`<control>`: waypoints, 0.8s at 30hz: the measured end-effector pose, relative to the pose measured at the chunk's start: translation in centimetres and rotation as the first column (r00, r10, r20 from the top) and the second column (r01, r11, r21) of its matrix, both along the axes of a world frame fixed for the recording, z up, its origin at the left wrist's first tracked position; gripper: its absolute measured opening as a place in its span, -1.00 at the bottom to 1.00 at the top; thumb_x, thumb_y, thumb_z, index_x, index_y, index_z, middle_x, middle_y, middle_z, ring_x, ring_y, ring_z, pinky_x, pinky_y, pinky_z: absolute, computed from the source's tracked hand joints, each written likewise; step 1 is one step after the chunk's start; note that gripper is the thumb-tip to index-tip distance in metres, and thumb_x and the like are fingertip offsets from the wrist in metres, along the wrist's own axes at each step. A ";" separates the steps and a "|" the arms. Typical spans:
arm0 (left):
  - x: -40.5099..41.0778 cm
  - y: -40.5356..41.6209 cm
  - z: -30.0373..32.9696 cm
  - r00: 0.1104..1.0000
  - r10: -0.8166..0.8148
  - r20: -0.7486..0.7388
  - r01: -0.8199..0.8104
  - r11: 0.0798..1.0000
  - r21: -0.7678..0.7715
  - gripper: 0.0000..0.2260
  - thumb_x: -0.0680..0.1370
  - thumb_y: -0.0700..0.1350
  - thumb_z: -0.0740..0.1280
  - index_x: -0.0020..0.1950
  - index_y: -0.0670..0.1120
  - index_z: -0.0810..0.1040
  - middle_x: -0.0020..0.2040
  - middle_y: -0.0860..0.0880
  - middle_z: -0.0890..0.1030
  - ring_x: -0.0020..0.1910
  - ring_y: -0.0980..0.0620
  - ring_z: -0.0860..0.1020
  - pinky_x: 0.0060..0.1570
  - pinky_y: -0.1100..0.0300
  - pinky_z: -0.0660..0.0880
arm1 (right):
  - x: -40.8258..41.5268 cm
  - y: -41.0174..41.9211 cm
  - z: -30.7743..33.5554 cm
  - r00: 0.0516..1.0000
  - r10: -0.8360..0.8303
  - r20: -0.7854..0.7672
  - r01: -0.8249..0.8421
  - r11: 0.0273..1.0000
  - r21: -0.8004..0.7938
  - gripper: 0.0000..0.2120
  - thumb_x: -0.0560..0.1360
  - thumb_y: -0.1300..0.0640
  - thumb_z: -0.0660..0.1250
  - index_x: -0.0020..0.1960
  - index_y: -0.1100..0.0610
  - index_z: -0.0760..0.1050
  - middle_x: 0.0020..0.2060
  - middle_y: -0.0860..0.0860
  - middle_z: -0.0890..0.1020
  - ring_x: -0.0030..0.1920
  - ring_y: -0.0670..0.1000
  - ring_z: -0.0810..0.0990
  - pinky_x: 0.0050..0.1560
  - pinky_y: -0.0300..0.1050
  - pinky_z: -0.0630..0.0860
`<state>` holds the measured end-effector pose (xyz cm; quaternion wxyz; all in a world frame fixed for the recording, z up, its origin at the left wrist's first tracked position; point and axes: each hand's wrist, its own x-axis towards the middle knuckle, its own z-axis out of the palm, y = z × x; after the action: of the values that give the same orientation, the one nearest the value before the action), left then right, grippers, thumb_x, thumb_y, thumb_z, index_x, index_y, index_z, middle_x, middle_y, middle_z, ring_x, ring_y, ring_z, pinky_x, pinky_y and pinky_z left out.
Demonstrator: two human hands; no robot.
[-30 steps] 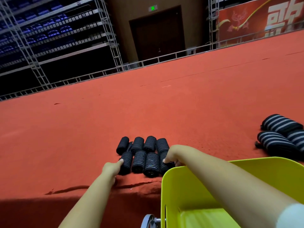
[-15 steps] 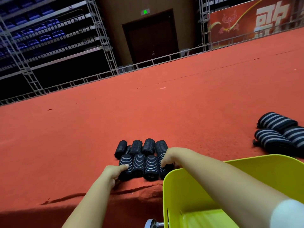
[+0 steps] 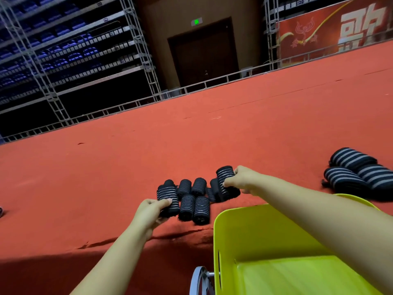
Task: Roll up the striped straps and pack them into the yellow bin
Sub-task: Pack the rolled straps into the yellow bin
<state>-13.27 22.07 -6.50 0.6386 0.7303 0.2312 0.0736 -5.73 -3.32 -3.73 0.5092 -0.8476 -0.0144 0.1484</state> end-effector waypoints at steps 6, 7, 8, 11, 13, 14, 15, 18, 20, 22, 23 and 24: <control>-5.4 -9.1 4.1 0.930 -0.361 0.069 0.362 0.932 0.002 -0.81 0.48 -0.26 0.43 -0.09 -0.15 0.41 -0.08 -0.17 0.64 -0.12 -0.08 0.66 -0.08 0.01 0.60 | -4.5 -5.8 2.0 0.999 -0.003 0.051 -0.011 0.966 0.258 -0.81 0.50 0.29 0.33 -0.15 0.08 0.35 -0.24 0.06 0.54 -0.22 -0.01 0.54 -0.25 -0.15 0.48; -6.0 -10.6 4.3 0.905 -0.424 0.035 0.424 0.906 -0.006 -0.80 0.47 -0.25 0.44 -0.10 -0.14 0.40 -0.09 -0.16 0.65 -0.12 -0.08 0.67 -0.09 0.00 0.60 | -5.1 -6.9 2.1 0.999 -0.010 0.050 -0.005 0.958 0.286 -0.82 0.50 0.29 0.33 -0.14 0.08 0.37 -0.23 0.07 0.56 -0.21 0.00 0.56 -0.24 -0.14 0.49; -6.5 -11.9 4.2 0.879 -0.476 -0.008 0.476 0.879 -0.019 -0.78 0.46 -0.24 0.45 -0.11 -0.13 0.40 -0.11 -0.14 0.65 -0.12 -0.08 0.67 -0.07 -0.01 0.60 | -5.6 -8.0 2.2 0.999 -0.025 0.046 0.009 0.949 0.315 -0.83 0.50 0.29 0.33 -0.12 0.09 0.37 -0.22 0.07 0.57 -0.20 -0.01 0.56 -0.24 -0.13 0.50; -7.0 -15.2 2.9 0.820 -0.546 -0.174 0.550 0.835 -0.027 -0.74 0.44 -0.24 0.48 -0.15 -0.12 0.38 -0.17 -0.11 0.66 -0.16 -0.07 0.68 -0.14 0.02 0.62 | -6.8 -10.9 2.2 0.995 -0.089 0.034 0.071 0.928 0.367 -0.85 0.50 0.25 0.34 -0.06 0.07 0.38 -0.16 0.06 0.59 -0.14 -0.01 0.58 -0.23 -0.13 0.50; -6.8 -17.0 1.6 0.786 -0.550 -0.283 0.562 0.826 -0.045 -0.73 0.43 -0.25 0.49 -0.12 -0.14 0.38 -0.14 -0.17 0.66 -0.15 -0.13 0.68 -0.15 -0.01 0.64 | -7.6 -12.2 1.7 0.994 -0.110 0.027 0.092 0.924 0.370 -0.84 0.49 0.22 0.36 -0.06 0.06 0.39 -0.11 0.08 0.60 -0.11 0.02 0.58 -0.19 -0.13 0.48; -6.6 -17.8 0.7 0.770 -0.545 -0.332 0.561 0.826 -0.055 -0.72 0.43 -0.26 0.49 -0.08 -0.16 0.38 -0.09 -0.21 0.65 -0.12 -0.17 0.68 -0.10 -0.06 0.63 | -8.0 -12.6 1.3 0.994 -0.111 0.019 0.096 0.926 0.365 -0.84 0.49 0.21 0.36 -0.05 0.06 0.39 -0.10 0.09 0.60 -0.10 0.03 0.58 -0.15 -0.10 0.47; -6.3 -18.5 -0.2 0.755 -0.533 -0.382 0.559 0.827 -0.050 -0.72 0.44 -0.27 0.48 -0.05 -0.17 0.37 -0.06 -0.23 0.63 -0.09 -0.21 0.67 -0.06 -0.09 0.62 | -8.4 -12.9 0.9 0.995 -0.103 0.010 0.093 0.928 0.360 -0.84 0.49 0.20 0.36 -0.05 0.05 0.39 -0.10 0.10 0.60 -0.10 0.04 0.58 -0.13 -0.08 0.46; -5.2 -20.2 -3.2 0.717 -0.462 -0.522 0.561 0.827 0.039 -0.72 0.45 -0.26 0.46 0.05 -0.20 0.40 -0.02 -0.23 0.61 -0.09 -0.19 0.64 -0.11 -0.05 0.62 | -9.5 -13.3 -0.6 0.996 -0.084 -0.023 0.087 0.930 0.356 -0.81 0.48 0.19 0.37 -0.03 0.04 0.37 -0.08 0.10 0.61 -0.09 0.05 0.58 -0.11 -0.04 0.47; -4.4 -21.0 -5.2 0.708 -0.400 -0.583 0.542 0.836 0.085 -0.64 0.45 -0.24 0.47 0.16 -0.24 0.42 0.08 -0.25 0.59 -0.02 -0.21 0.63 -0.22 -0.01 0.61 | -10.0 -13.5 -1.3 0.996 -0.076 -0.041 0.086 0.926 0.368 -0.80 0.47 0.19 0.38 0.00 0.04 0.37 -0.05 0.09 0.61 -0.04 0.06 0.58 -0.07 -0.02 0.48; -3.8 -21.5 -7.0 0.713 -0.334 -0.617 0.509 0.851 0.128 -0.60 0.46 -0.23 0.46 0.23 -0.25 0.41 0.16 -0.25 0.55 0.08 -0.23 0.59 -0.25 0.02 0.59 | -10.4 -13.6 -1.8 0.996 -0.074 -0.046 0.086 0.921 0.381 -0.77 0.47 0.19 0.39 0.05 0.06 0.38 -0.03 0.10 0.61 -0.01 0.08 0.59 -0.04 0.01 0.47; -3.5 -21.6 -7.7 0.719 -0.304 -0.625 0.490 0.860 0.145 -0.59 0.47 -0.23 0.46 0.26 -0.26 0.41 0.19 -0.24 0.53 0.12 -0.24 0.56 -0.20 0.00 0.58 | -10.5 -13.7 -1.9 0.996 -0.072 -0.045 0.084 0.919 0.384 -0.75 0.46 0.19 0.39 0.07 0.07 0.38 -0.01 0.11 0.61 0.01 0.09 0.59 -0.02 0.03 0.47; -3.4 -21.6 -8.3 0.725 -0.278 -0.630 0.473 0.866 0.163 -0.58 0.49 -0.23 0.45 0.28 -0.26 0.40 0.19 -0.23 0.51 0.16 -0.24 0.54 -0.13 -0.01 0.58 | -10.6 -13.7 -2.0 0.997 -0.067 -0.046 0.080 0.919 0.386 -0.73 0.46 0.19 0.39 0.09 0.08 0.39 0.01 0.12 0.62 0.03 0.11 0.60 0.01 0.04 0.48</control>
<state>-16.72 0.43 -14.77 0.4126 0.8396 0.2472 -0.2524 -16.32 -17.01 -5.70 0.6723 -0.7275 -0.0036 0.1370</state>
